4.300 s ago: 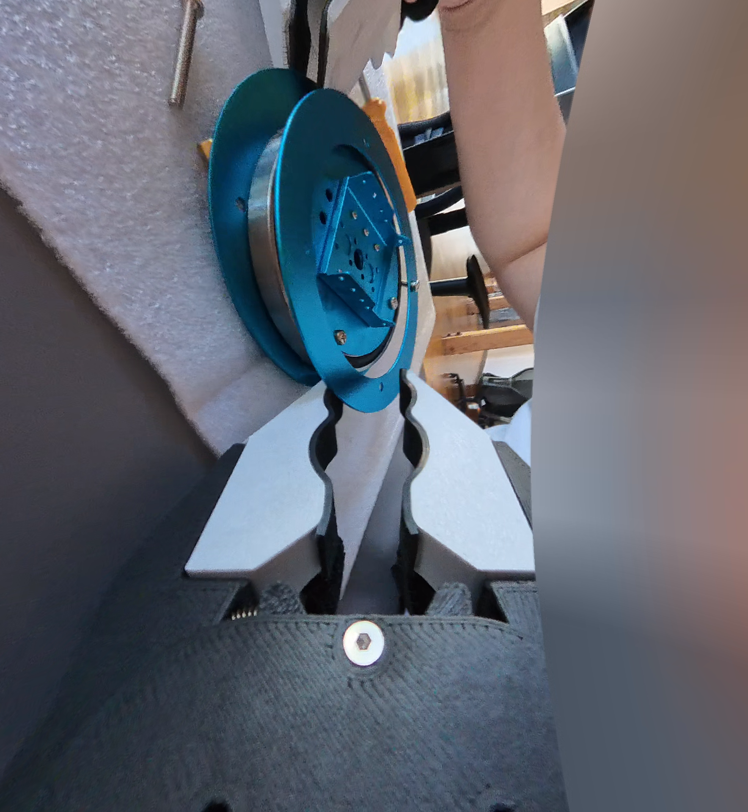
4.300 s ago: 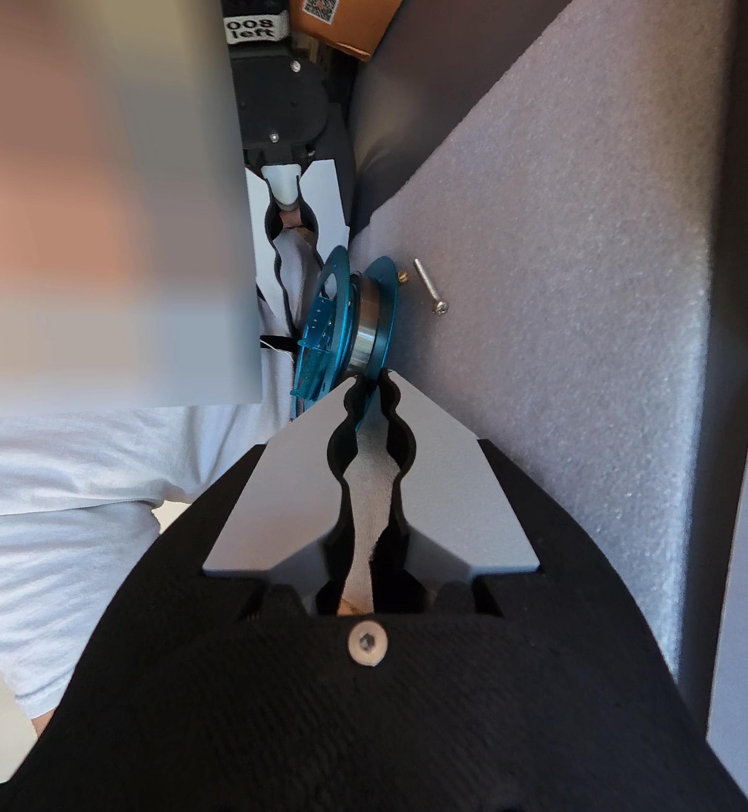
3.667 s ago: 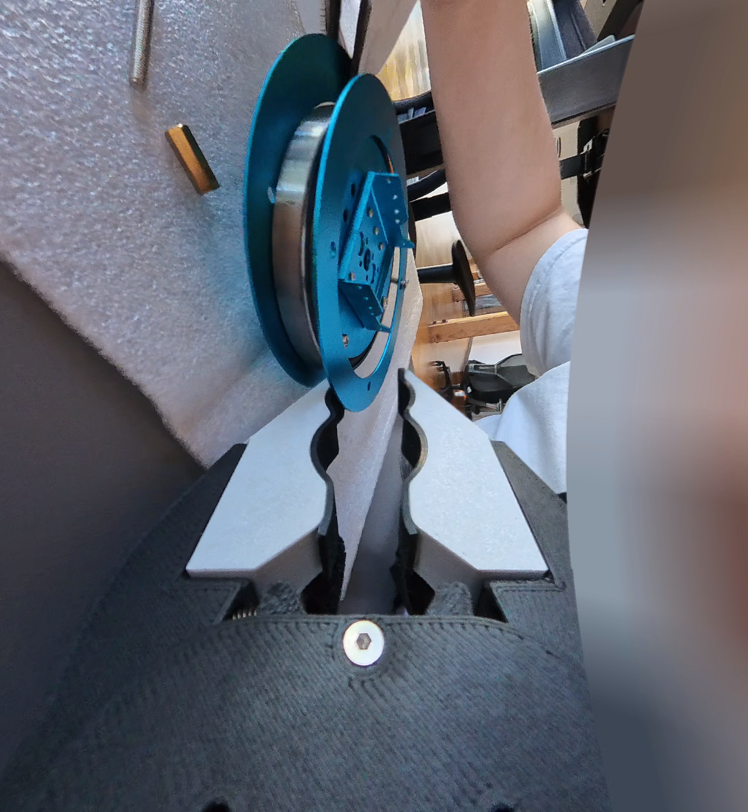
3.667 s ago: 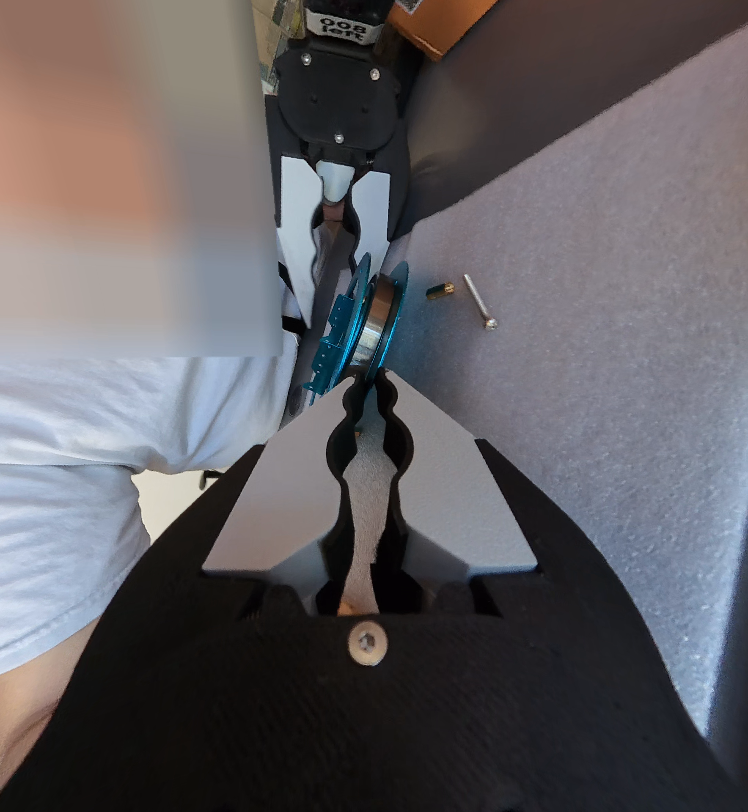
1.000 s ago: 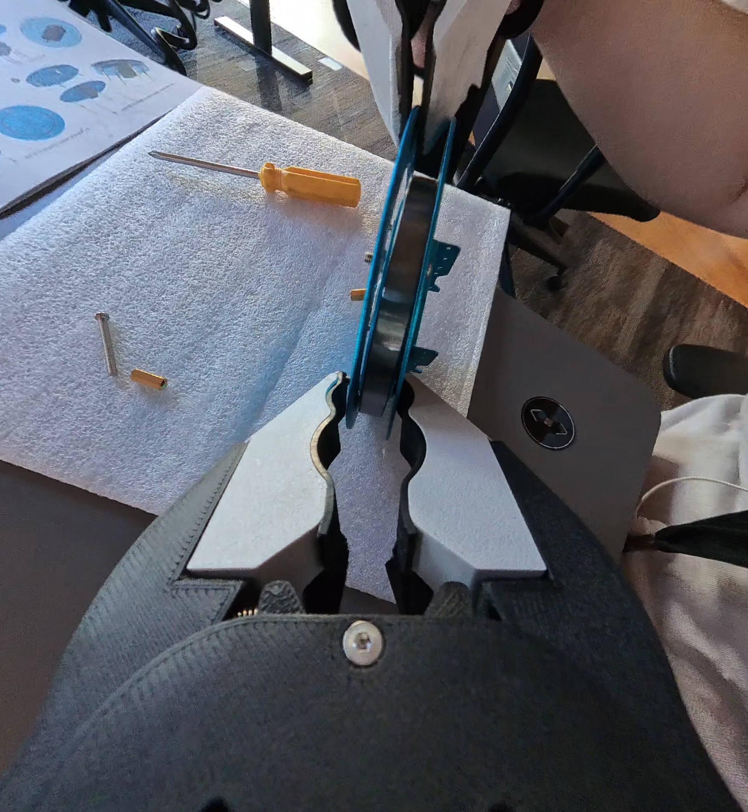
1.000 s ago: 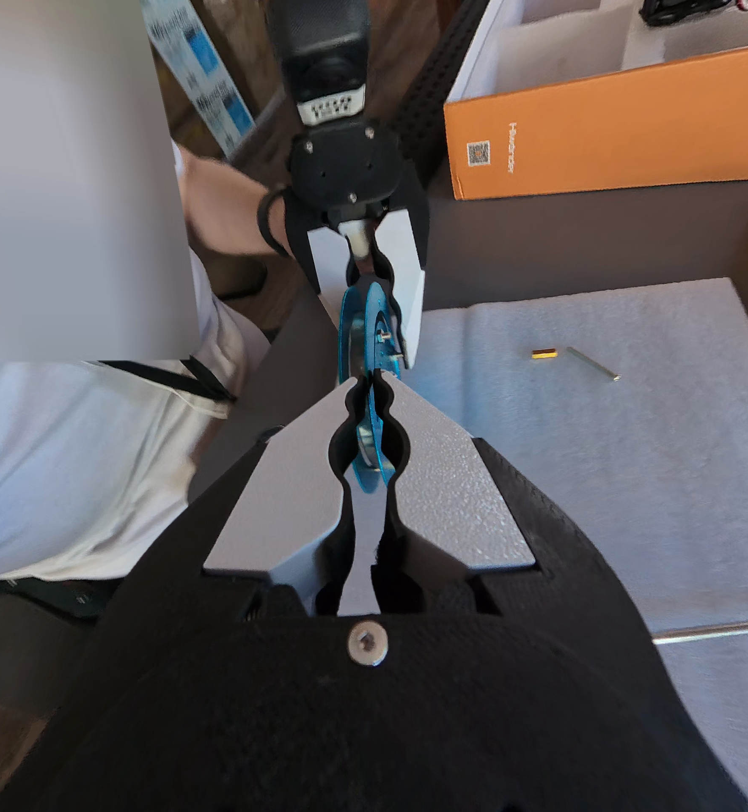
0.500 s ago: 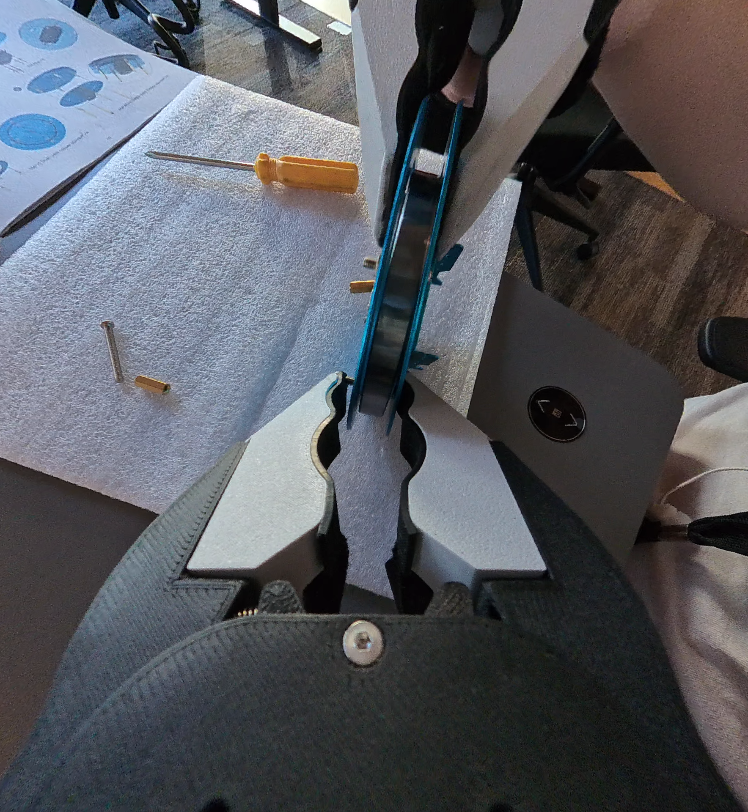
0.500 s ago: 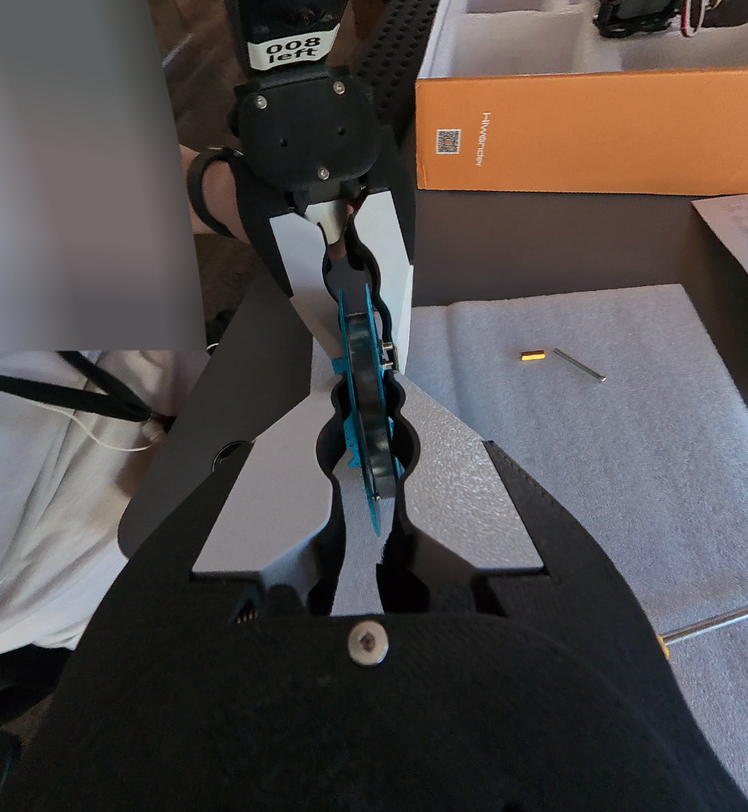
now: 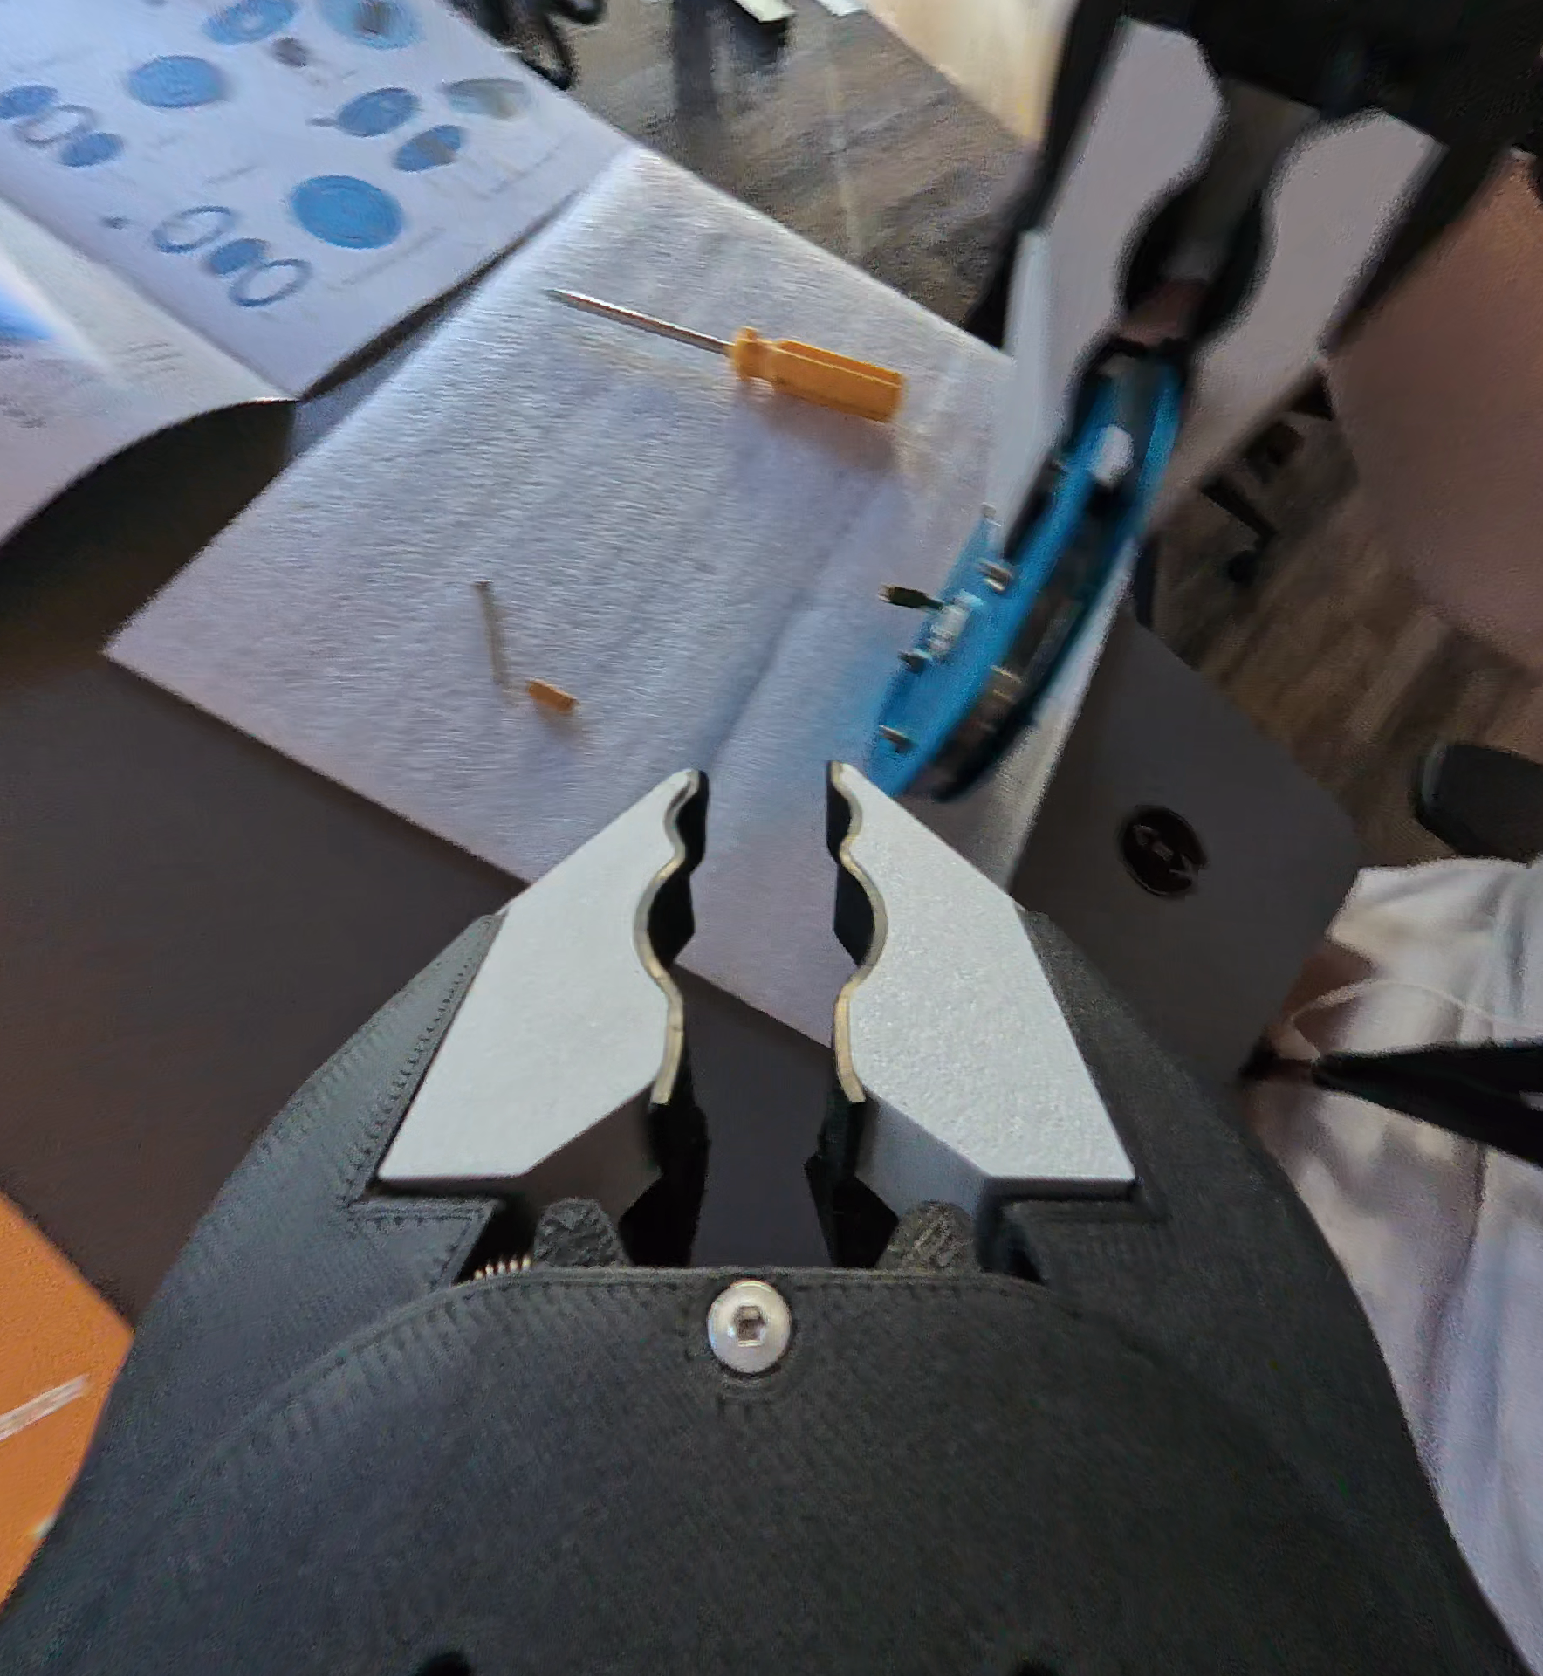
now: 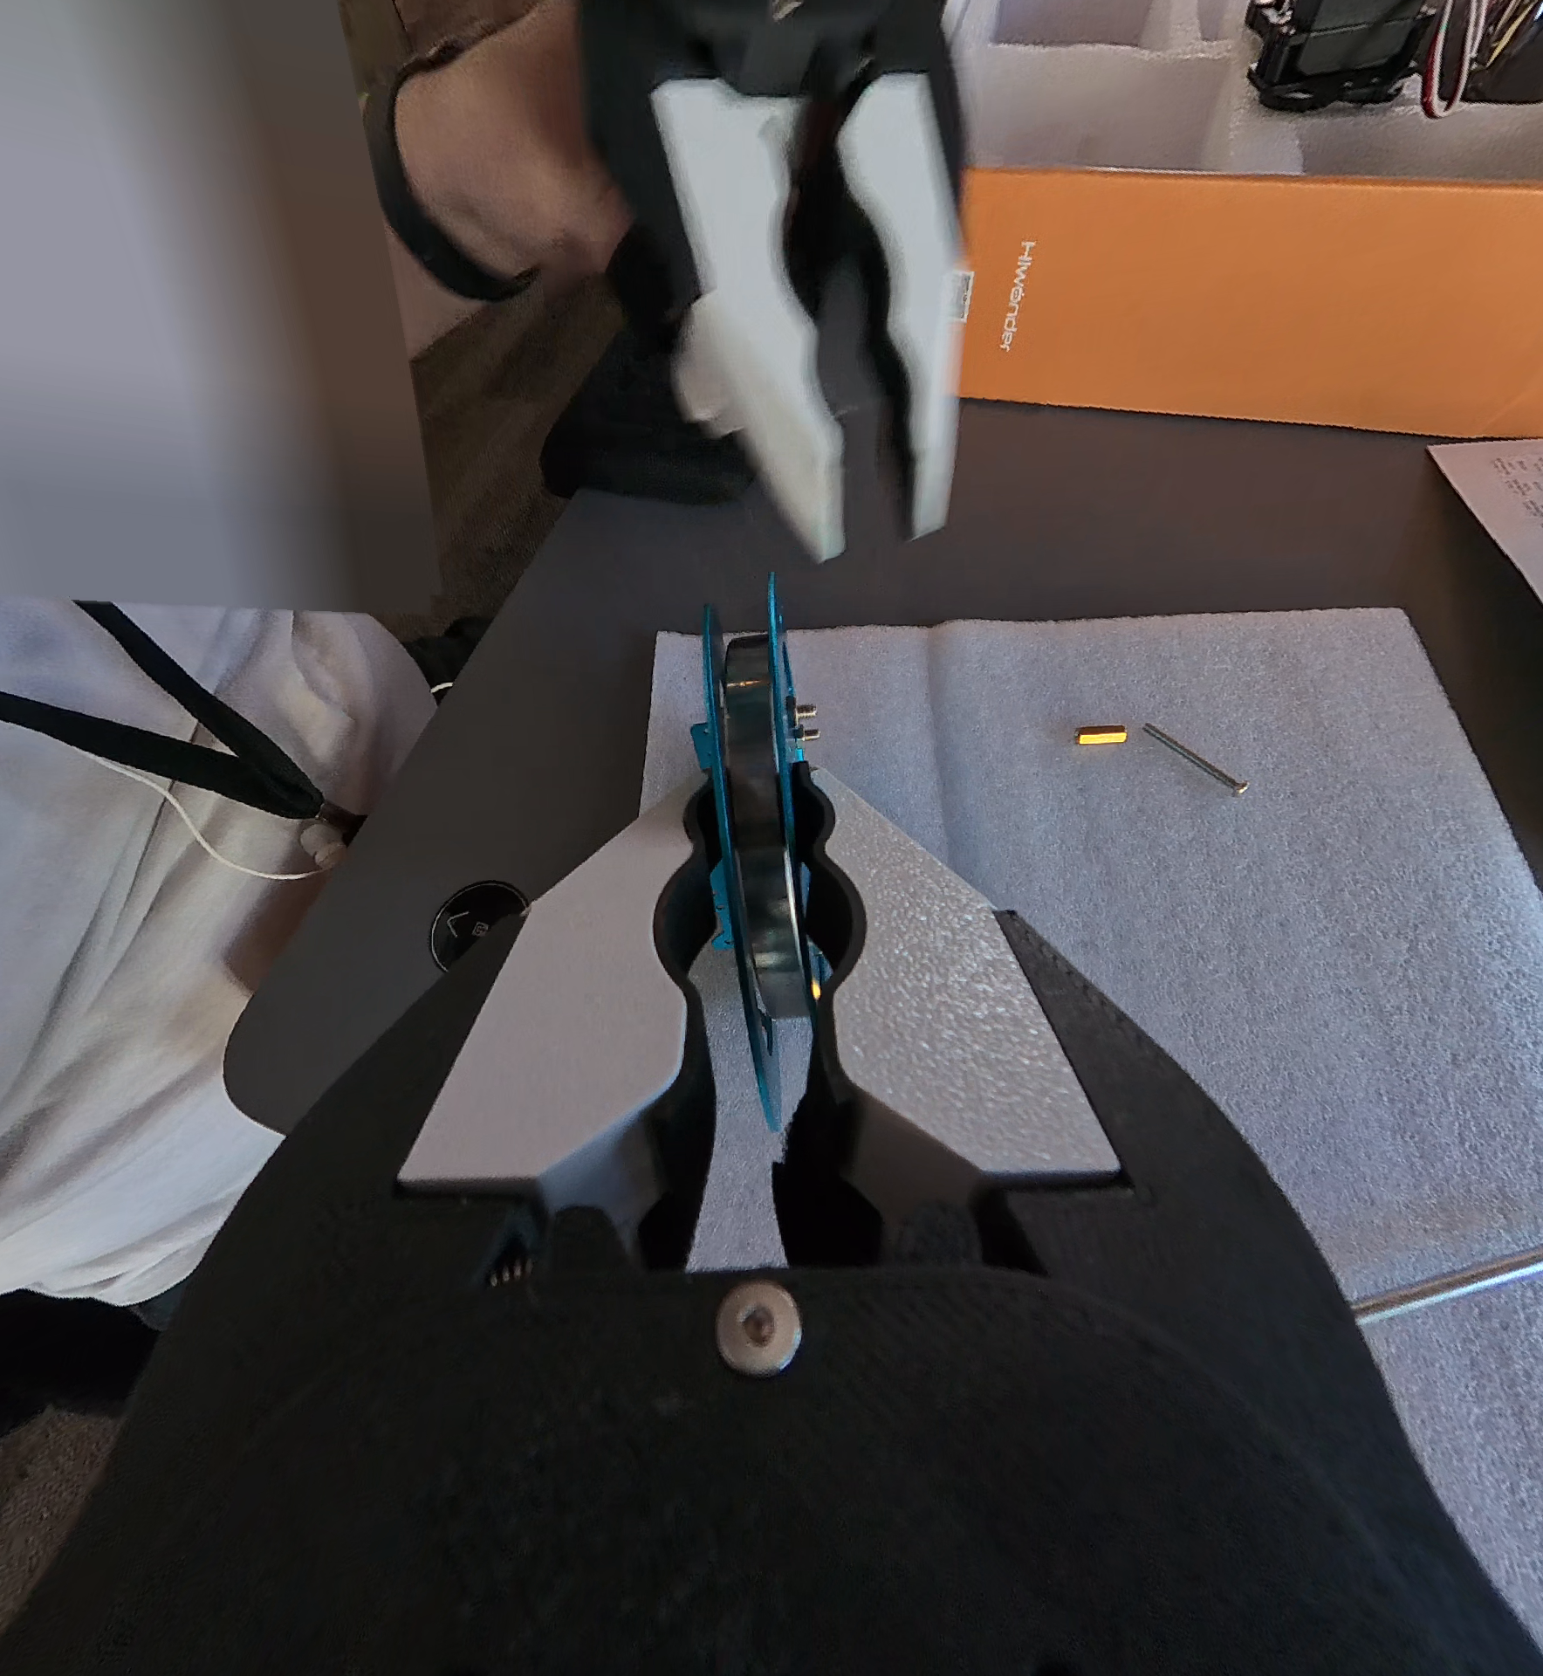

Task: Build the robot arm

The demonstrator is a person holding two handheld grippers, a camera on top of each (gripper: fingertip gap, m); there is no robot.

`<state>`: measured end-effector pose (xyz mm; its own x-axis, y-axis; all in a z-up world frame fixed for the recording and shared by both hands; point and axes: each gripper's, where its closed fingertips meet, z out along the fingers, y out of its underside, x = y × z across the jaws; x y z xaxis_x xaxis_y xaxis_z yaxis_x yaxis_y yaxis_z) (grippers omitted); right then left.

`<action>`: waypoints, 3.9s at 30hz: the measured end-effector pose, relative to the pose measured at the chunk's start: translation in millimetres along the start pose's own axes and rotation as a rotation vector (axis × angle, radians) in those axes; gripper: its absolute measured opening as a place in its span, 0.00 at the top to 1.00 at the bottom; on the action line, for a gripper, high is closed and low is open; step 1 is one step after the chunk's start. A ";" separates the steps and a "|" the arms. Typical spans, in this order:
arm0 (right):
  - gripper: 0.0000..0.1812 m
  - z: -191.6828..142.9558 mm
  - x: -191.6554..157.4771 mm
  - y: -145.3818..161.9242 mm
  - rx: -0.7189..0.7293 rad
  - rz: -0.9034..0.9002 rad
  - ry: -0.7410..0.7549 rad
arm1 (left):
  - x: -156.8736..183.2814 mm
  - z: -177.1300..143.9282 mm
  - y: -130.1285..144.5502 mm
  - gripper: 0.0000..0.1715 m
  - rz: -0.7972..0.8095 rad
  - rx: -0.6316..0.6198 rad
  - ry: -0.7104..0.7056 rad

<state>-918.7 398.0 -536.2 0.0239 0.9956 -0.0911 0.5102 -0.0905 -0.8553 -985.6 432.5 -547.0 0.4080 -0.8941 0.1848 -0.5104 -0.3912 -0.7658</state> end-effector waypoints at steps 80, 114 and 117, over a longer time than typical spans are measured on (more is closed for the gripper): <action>0.94 1.4 20.7 -2.2 0.020 0.111 -0.201 | 9.5 24.9 -24.9 0.98 0.733 0.373 -0.109; 0.93 10.3 40.8 4.1 -0.043 0.229 -0.729 | -31.8 54.2 34.8 0.97 0.369 -0.204 -0.068; 0.93 5.7 38.5 4.7 -0.023 0.210 -0.667 | -41.9 58.7 36.7 0.80 0.342 -0.281 -0.071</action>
<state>-920.3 435.8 -546.6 -0.4054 0.7276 -0.5534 0.5712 -0.2710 -0.7748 -976.9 468.5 -618.9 0.2258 -0.9690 -0.1006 -0.8069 -0.1282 -0.5766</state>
